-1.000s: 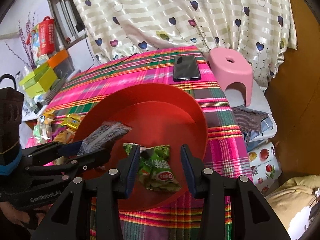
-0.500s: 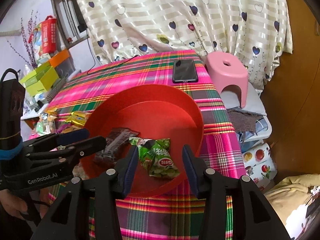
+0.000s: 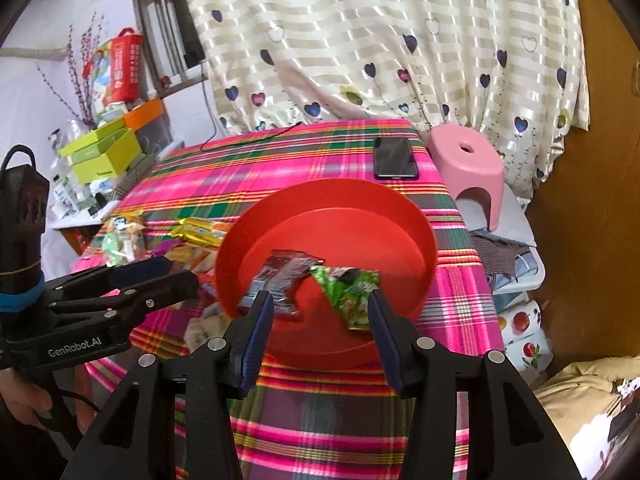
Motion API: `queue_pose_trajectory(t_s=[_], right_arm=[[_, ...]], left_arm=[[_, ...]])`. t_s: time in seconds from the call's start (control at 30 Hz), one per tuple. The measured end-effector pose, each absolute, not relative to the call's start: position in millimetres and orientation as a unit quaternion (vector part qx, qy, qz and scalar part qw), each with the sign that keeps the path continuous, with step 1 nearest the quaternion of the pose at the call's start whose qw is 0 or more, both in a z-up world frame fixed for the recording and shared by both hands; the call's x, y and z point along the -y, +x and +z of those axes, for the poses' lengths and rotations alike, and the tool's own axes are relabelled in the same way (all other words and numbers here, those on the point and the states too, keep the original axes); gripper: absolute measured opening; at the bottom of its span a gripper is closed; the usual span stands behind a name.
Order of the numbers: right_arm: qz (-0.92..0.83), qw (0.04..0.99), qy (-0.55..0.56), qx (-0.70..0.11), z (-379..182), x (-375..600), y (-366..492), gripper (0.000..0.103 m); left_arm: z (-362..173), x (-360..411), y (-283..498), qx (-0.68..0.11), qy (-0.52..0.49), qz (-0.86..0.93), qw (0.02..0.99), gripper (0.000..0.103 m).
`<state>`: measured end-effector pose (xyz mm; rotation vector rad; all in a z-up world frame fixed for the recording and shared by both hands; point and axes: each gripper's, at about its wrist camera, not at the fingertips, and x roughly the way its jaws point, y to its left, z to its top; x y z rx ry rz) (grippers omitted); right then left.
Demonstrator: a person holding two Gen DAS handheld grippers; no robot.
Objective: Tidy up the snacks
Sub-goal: 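Carry both packets over the red basket and open both grippers to drop them, then move the left gripper to the orange-white bread packet and grasp it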
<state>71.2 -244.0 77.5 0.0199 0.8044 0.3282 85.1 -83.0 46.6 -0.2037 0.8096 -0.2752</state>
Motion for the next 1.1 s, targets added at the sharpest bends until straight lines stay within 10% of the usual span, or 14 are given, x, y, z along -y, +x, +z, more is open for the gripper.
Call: queue_pose_trajectory(t_s=[1.1], right_arm=[[0.200,0.900,-0.019,-0.387,83,194,49,0.048]], left_arm=[[15,15,41,-0.413,-0.152,-0.068,0.895,0.059]])
